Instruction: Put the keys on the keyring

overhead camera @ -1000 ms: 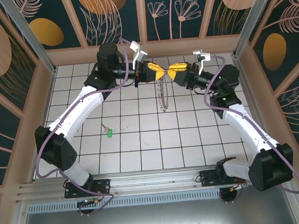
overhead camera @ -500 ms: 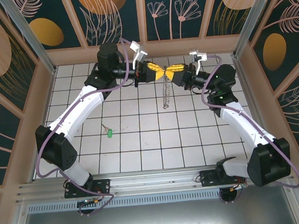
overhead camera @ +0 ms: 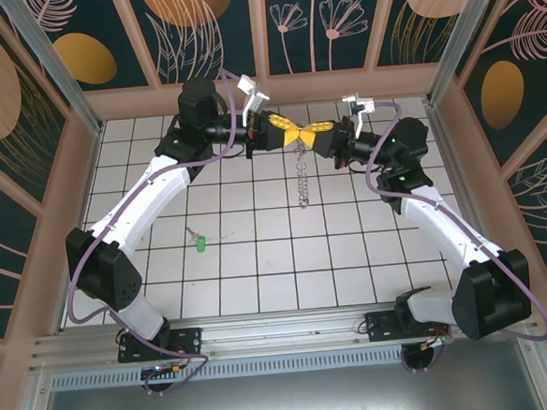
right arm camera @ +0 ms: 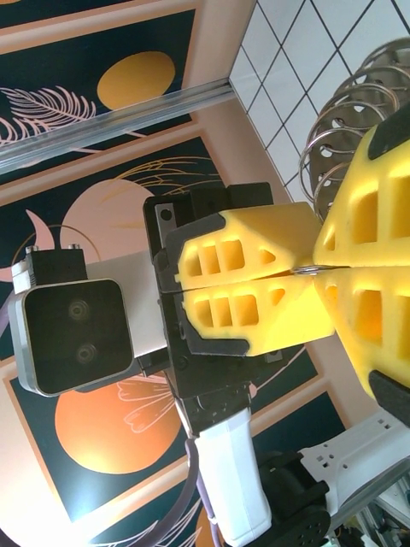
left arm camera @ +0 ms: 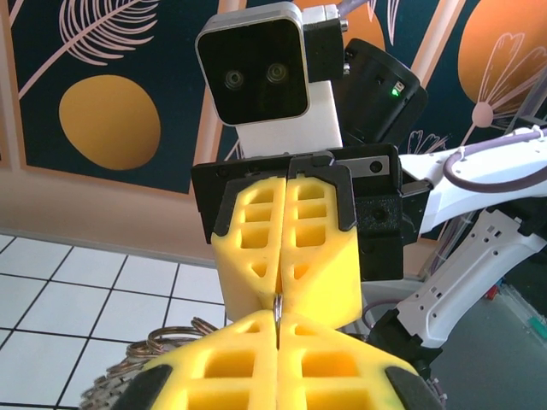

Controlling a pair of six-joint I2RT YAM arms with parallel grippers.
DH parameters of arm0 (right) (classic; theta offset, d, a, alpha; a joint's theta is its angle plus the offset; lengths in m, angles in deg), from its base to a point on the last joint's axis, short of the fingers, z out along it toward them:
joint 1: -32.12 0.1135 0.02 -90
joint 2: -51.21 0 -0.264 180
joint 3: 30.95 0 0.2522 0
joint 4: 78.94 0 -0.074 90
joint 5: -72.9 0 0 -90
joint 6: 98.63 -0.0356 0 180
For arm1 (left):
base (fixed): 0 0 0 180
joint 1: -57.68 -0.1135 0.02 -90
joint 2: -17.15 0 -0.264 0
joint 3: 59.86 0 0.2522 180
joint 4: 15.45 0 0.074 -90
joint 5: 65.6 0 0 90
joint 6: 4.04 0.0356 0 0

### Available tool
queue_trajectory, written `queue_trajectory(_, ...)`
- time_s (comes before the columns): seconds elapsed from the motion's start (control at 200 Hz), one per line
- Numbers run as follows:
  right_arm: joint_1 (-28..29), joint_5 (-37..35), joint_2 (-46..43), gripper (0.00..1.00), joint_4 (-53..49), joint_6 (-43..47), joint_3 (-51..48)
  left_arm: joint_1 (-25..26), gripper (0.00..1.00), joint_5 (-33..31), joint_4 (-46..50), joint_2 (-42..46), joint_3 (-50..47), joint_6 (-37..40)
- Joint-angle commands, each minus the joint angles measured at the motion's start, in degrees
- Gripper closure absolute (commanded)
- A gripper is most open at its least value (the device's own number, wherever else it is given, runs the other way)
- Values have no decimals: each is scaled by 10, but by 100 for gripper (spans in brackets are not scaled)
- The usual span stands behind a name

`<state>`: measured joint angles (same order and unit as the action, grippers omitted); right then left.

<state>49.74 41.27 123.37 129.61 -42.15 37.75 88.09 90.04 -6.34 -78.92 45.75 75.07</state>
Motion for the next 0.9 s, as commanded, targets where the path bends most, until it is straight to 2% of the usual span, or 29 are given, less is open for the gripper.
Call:
queue_trajectory(0.0,1,-24,-2,100,26,2,12,4,75,-23,-47,2,12,-23)
queue_trajectory(0.11,-6,-45,-8,100,63,-9,0,3,60,-93,-107,25,-22,-66)
queue_trajectory(0.235,-9,-55,-10,100,118,-27,-11,-1,57,-146,-180,48,-65,-125)
queue_trajectory(0.55,2,-131,-4,100,304,-88,-42,-1,60,-180,-397,62,-146,-295)
queue_trajectory(0.896,25,-194,39,100,386,-132,-36,0,64,-165,-588,23,-158,-444)
